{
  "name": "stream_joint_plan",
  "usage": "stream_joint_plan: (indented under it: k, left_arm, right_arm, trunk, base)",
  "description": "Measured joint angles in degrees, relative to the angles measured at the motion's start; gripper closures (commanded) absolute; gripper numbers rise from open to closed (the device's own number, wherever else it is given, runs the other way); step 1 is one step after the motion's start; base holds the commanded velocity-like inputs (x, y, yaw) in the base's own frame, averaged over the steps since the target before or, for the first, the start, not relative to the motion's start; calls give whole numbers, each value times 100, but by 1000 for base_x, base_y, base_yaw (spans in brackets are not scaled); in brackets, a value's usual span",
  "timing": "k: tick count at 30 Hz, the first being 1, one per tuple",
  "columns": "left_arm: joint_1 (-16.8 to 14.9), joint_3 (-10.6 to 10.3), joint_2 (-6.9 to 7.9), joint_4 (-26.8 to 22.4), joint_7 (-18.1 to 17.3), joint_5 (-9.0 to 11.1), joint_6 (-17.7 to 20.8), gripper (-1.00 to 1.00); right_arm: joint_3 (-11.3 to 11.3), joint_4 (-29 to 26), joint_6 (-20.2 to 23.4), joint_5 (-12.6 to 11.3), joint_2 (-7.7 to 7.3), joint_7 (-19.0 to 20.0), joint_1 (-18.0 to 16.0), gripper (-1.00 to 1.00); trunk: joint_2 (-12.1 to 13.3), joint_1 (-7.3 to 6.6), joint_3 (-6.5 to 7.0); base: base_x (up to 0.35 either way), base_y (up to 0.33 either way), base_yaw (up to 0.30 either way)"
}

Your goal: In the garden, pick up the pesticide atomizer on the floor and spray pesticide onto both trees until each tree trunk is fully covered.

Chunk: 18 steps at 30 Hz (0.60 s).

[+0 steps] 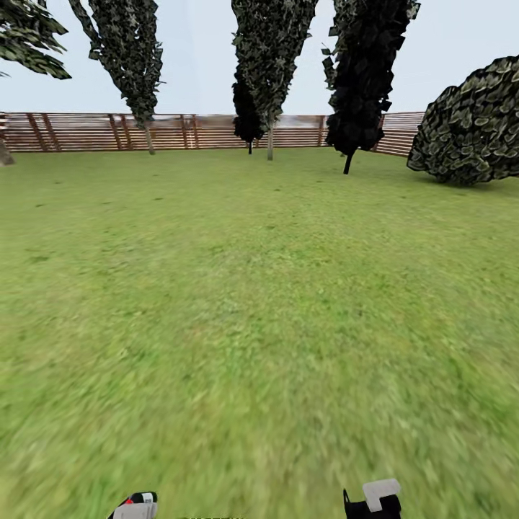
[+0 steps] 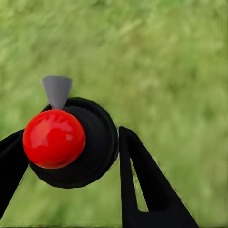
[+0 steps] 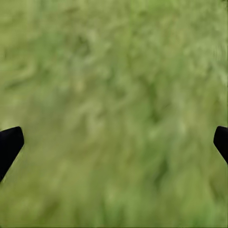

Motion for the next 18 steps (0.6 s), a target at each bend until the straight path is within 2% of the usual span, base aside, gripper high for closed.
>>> stream_joint_plan:
  k: [18]
  left_arm:
    - [0,-5,9,0,0,-8,-22,100]
  right_arm:
    - [0,0,0,0,1,0,0,-100]
  trunk:
    - [0,0,-39]
  base:
    - [0,0,282]
